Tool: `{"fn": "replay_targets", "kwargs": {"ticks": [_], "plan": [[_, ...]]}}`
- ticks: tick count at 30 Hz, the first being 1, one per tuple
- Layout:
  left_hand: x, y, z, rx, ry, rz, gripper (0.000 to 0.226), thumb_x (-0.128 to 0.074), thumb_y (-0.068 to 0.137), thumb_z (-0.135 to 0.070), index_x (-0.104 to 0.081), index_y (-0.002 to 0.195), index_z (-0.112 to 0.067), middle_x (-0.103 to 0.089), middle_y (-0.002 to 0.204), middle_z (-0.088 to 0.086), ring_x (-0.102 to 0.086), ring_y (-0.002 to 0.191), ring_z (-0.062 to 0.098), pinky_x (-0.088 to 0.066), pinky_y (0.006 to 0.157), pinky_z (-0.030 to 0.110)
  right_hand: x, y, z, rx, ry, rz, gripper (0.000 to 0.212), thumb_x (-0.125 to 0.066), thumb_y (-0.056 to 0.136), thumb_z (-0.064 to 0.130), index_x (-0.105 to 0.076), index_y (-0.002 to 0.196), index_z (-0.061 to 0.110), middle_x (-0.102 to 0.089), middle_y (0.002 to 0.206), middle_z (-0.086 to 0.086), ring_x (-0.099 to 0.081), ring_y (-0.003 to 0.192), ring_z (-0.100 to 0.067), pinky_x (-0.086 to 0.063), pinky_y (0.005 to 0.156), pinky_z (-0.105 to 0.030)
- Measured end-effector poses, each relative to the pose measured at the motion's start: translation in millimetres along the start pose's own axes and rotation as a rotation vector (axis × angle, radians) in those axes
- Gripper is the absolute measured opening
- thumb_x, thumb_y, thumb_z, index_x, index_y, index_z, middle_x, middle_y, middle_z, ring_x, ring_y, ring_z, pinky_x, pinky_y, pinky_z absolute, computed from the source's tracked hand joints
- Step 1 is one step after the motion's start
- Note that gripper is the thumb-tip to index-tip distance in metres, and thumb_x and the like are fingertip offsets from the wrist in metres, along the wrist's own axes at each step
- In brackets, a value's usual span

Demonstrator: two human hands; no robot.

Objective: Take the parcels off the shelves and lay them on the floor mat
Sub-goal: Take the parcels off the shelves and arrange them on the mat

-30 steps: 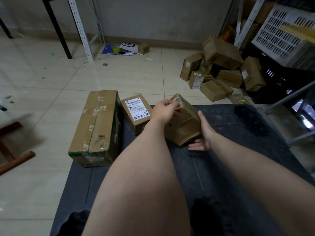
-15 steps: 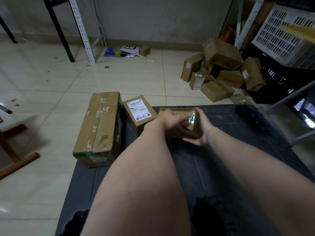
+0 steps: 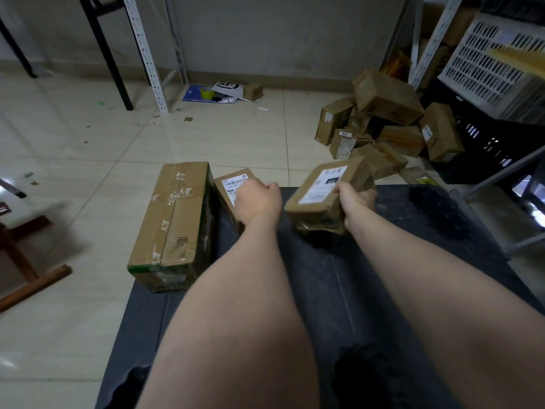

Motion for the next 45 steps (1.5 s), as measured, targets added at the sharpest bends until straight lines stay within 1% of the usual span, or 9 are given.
{"fn": "replay_targets", "kwargs": {"ticks": [11,16,23,27,31,34,37,40,45], "plan": [[-10.1,12.7,24.0,0.09,0.104,0.126,0.03,-0.054,0.093,-0.029,-0.06,0.115,-0.009,-0.063,0.119,0.012,-0.06,0.11,0.032,-0.052,0.09,0.037,-39.9,0.9,-7.8,0.119,-0.214,0.225,0.062,-0.07,0.078,0.027,-0.05,0.136,0.016,-0.058,0.129,-0.013,-0.062,0.11,-0.034,-0.055,0.093,-0.048],[-11.9,19.7,43.8,0.135,0.14,0.103,0.039,-0.055,0.092,-0.029,-0.054,0.124,-0.006,-0.057,0.129,0.014,-0.051,0.122,0.033,-0.047,0.101,0.044,-50.9,1.3,-21.9,0.098,-0.326,0.309,0.016,-0.069,0.069,0.025,-0.069,0.082,0.016,-0.072,0.095,-0.011,-0.068,0.087,-0.03,-0.059,0.082,-0.041],[-13.2,26.9,55.7,0.193,0.177,0.112,0.045,-0.054,0.092,-0.032,-0.05,0.13,-0.007,-0.05,0.136,0.014,-0.043,0.129,0.032,-0.041,0.105,0.042,-52.4,13.3,-29.0,0.077,-0.323,0.305,0.007,-0.066,0.077,0.022,-0.064,0.08,0.016,-0.07,0.09,-0.01,-0.067,0.083,-0.029,-0.056,0.077,-0.038],[-16.0,27.5,56.0,0.217,0.152,0.133,0.045,-0.055,0.09,-0.03,-0.052,0.129,-0.008,-0.053,0.134,0.013,-0.047,0.127,0.031,-0.044,0.104,0.043,-63.4,20.6,-31.9,0.122,-0.305,0.29,0.016,-0.058,0.09,0.028,-0.068,0.084,0.017,-0.073,0.095,-0.009,-0.069,0.089,-0.028,-0.056,0.085,-0.041],[-18.9,27.5,59.9,0.255,0.09,0.155,0.045,-0.055,0.089,-0.025,-0.05,0.13,-0.006,-0.053,0.134,0.014,-0.048,0.126,0.032,-0.045,0.103,0.044,-66.4,16.3,-46.4,-0.054,-0.536,0.329,0.043,-0.054,0.095,0.05,-0.058,0.121,0.016,-0.06,0.119,-0.01,-0.057,0.115,-0.042,-0.051,0.072,-0.057],[-19.0,29.7,62.4,0.256,0.068,0.16,0.044,-0.056,0.09,-0.023,-0.049,0.13,-0.005,-0.053,0.134,0.015,-0.049,0.126,0.033,-0.047,0.102,0.044,-64.1,10.8,-61.2,-0.178,-0.627,0.376,0.062,-0.066,0.091,0.041,-0.043,0.144,0.018,-0.041,0.145,-0.014,-0.041,0.13,-0.049,-0.053,0.064,-0.069],[-19.5,31.2,63.0,0.262,0.037,0.158,0.045,-0.057,0.09,-0.024,-0.05,0.13,-0.004,-0.053,0.134,0.015,-0.049,0.126,0.034,-0.047,0.102,0.043,-64.7,14.1,-67.9,-0.15,-0.608,0.366,0.062,-0.076,0.081,0.024,-0.048,0.135,0.013,-0.048,0.123,-0.011,-0.05,0.119,-0.038,-0.059,0.064,-0.055],[-21.1,30.5,61.8,0.271,0.002,0.16,0.044,-0.058,0.089,-0.024,-0.051,0.129,-0.005,-0.054,0.133,0.016,-0.051,0.124,0.035,-0.048,0.101,0.043,-66.3,23.6,-68.3,-0.026,-0.446,0.296,0.052,-0.073,0.075,0.022,-0.055,0.122,0.006,-0.063,0.109,-0.006,-0.063,0.097,-0.025,-0.059,0.081,-0.044],[-22.8,29.6,58.8,0.281,-0.06,0.144,0.038,-0.059,0.088,-0.025,-0.055,0.121,-0.006,-0.057,0.127,0.015,-0.056,0.115,0.036,-0.052,0.096,0.043,-66.2,27.0,-61.8,0.134,-0.494,0.203,0.067,-0.07,0.081,0.032,-0.045,0.136,0.003,-0.049,0.138,-0.014,-0.055,0.119,-0.03,-0.046,0.09,-0.032]]}}
Point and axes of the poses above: each hand's wrist, its own y-axis towards the middle knuckle, its own x-axis out of the back of the hand, z = x × y, the point moved 2 cm from there along y, towards the middle knuckle
